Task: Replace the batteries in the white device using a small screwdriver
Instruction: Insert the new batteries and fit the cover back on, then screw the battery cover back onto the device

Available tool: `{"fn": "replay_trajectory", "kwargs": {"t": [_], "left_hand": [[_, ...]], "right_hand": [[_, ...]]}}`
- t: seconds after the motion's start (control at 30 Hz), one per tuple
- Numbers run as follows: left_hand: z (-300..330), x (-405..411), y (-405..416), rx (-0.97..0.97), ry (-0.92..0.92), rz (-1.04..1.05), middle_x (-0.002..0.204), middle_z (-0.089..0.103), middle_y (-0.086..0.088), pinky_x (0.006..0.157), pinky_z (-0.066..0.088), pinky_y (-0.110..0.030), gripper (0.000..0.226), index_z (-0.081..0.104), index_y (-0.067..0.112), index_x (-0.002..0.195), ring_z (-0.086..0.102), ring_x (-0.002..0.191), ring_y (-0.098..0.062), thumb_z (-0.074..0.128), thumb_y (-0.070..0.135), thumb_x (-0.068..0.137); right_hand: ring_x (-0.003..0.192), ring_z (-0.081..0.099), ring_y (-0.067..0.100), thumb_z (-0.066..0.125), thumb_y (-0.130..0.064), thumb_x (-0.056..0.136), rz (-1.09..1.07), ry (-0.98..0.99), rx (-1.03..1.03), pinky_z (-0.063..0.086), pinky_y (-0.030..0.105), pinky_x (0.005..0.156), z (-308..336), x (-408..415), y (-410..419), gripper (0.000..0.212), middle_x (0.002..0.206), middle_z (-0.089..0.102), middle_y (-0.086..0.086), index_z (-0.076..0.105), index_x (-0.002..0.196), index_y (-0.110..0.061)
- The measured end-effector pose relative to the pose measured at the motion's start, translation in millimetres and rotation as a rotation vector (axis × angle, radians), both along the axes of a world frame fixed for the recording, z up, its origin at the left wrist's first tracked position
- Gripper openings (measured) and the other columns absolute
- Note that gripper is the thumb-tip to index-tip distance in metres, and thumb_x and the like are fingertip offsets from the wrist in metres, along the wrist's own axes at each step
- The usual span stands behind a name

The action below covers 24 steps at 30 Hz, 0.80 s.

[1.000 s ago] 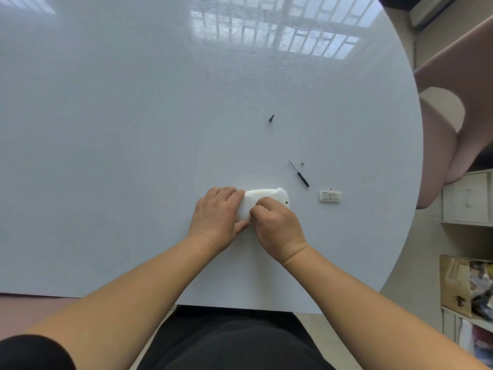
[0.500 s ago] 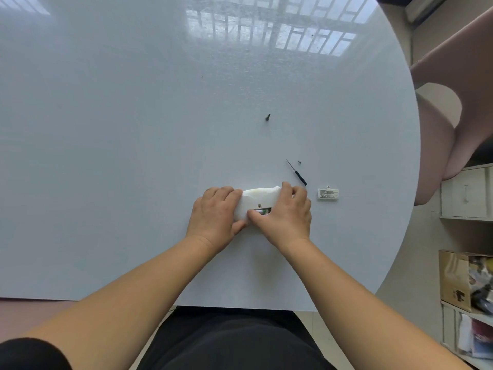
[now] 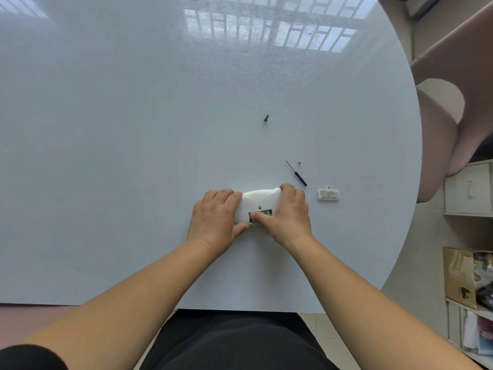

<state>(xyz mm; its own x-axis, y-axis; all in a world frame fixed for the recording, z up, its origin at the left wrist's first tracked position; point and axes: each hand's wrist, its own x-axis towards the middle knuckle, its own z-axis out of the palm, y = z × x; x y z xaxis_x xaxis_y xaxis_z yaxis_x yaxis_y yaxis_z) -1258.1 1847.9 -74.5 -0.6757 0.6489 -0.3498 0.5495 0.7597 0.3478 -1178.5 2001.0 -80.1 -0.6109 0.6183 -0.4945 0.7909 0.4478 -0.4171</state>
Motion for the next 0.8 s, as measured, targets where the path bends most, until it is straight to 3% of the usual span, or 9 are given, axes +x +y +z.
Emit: {"fn": "replay_trajectory", "kwargs": {"t": [0.17,0.33,0.47,0.53,0.67,0.8], "left_hand": [[2.1,1.0,1.5,0.013,0.011,-0.005,0.126,0.052,0.007,0.089,0.045,-0.037,0.063,0.047,0.025,0.124,0.045,0.114,-0.022,0.071,0.049,0.072],[1.7,-0.1,1.5,0.013,0.003,-0.004,0.127,0.052,0.007,0.09,0.044,-0.037,0.064,0.047,0.024,0.126,0.045,0.115,-0.022,0.072,0.048,0.072],[1.4,0.7,2.0,0.008,-0.009,-0.004,0.129,0.051,0.007,0.094,0.043,-0.038,0.065,0.046,0.025,0.128,0.043,0.118,-0.022,0.071,0.048,0.073],[1.9,1.0,1.9,0.008,-0.014,0.003,0.13,0.051,0.007,0.095,0.043,-0.038,0.065,0.046,0.025,0.129,0.043,0.118,-0.022,0.072,0.048,0.073],[3.4,0.7,2.4,0.004,-0.016,0.003,0.131,0.05,0.007,0.096,0.042,-0.038,0.064,0.046,0.025,0.129,0.042,0.119,-0.022,0.071,0.048,0.074],[3.4,0.5,2.8,0.004,-0.026,0.005,0.131,0.05,0.007,0.096,0.042,-0.038,0.064,0.046,0.025,0.129,0.042,0.119,-0.023,0.071,0.047,0.074]], "right_hand": [[0.106,0.045,0.025,0.075,-0.066,0.061,0.125,0.024,0.102,0.045,0.036,0.074,-0.2,9.7,2.6,0.09,0.119,0.042,0.002,0.036,0.127,-0.019],[0.102,0.048,0.024,0.064,-0.072,0.067,0.158,0.087,0.084,0.047,0.036,0.077,2.4,16.4,8.4,0.087,0.12,0.042,0.003,0.038,0.13,-0.017],[0.096,0.058,0.029,0.067,-0.036,0.083,0.069,0.225,0.21,0.049,0.036,0.075,9.2,31.8,46.1,0.049,0.118,0.048,0.009,0.053,0.123,-0.011],[0.094,0.059,0.032,0.065,-0.022,0.084,-0.008,0.172,0.257,0.048,0.037,0.075,11.6,39.7,78.1,0.04,0.118,0.046,0.011,0.056,0.121,-0.011],[0.102,0.053,0.032,0.06,-0.021,0.087,0.051,-0.035,0.237,0.051,0.041,0.079,9.9,53.1,119.0,0.045,0.125,0.041,0.009,0.049,0.13,-0.014],[0.099,0.053,0.031,0.061,-0.018,0.087,0.14,-0.006,0.234,0.05,0.039,0.075,6.3,61.2,123.5,0.029,0.119,0.048,0.007,0.059,0.116,-0.013]]}}
